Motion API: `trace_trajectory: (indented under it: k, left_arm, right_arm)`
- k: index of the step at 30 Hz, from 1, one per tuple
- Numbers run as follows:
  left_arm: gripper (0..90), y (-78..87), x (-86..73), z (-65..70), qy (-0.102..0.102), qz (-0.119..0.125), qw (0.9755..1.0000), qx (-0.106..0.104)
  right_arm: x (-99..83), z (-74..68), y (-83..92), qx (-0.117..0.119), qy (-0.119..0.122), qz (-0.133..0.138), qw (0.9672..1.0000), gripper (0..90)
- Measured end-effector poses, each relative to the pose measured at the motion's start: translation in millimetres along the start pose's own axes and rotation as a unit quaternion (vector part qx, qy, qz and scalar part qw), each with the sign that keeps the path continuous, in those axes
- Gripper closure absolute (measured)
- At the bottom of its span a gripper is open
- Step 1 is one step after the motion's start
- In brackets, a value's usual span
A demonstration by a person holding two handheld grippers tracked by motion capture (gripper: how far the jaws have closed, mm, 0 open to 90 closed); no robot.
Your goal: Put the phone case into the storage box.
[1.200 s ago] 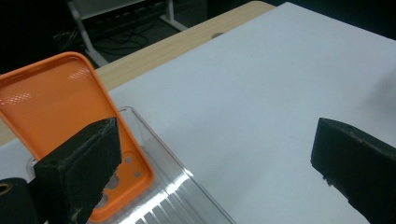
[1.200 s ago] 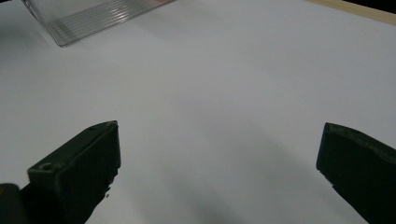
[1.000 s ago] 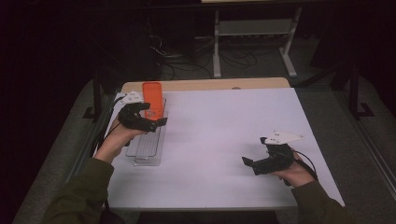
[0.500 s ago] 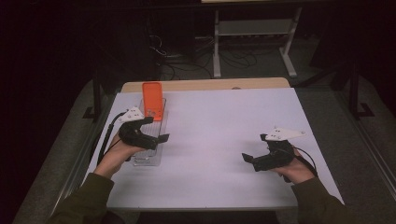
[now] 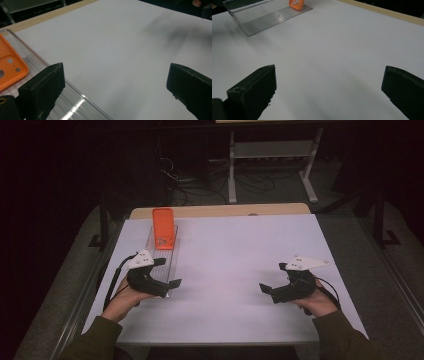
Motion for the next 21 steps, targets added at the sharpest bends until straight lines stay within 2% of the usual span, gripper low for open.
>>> trace_trajectory:
  k: [8, 13, 19, 21]
  left_arm:
    - [1.4, 2.2, -8.6, 6.3, -0.005, -0.007, 0.9999, -0.009]
    - [1.4, 2.3, -8.1, 7.4, -0.003, 0.001, 0.9999, -0.01]
    - [1.4, 1.0, -9.8, 9.7, -0.009, -0.006, 0.9998, -0.015]
    - [1.4, 0.2, -9.5, 10.5, -0.005, -0.003, 0.9999, -0.014]
  right_arm:
    - [-2.0, -1.3, -1.0, 0.0, 0.0, -0.002, 1.0, 0.0]
    - [-4.3, 0.5, -0.9, 0.0, 0.002, -0.001, 1.0, 0.0]
    - [-6.8, 1.1, -0.6, -0.001, -0.002, -0.004, 1.0, 0.0]
    - [-6.8, 1.2, -0.5, -0.001, -0.001, -0.003, 1.0, 0.0]
Point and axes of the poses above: each handheld gripper's, and its own axes: y roughly backward along the jaws, x roughly out of its top, z roughly to its right, the point moved 10 cm from there along -y, roughly forward along the jaws, and after that the axes turned 14 degrees about -y, right-handed, at the moved point
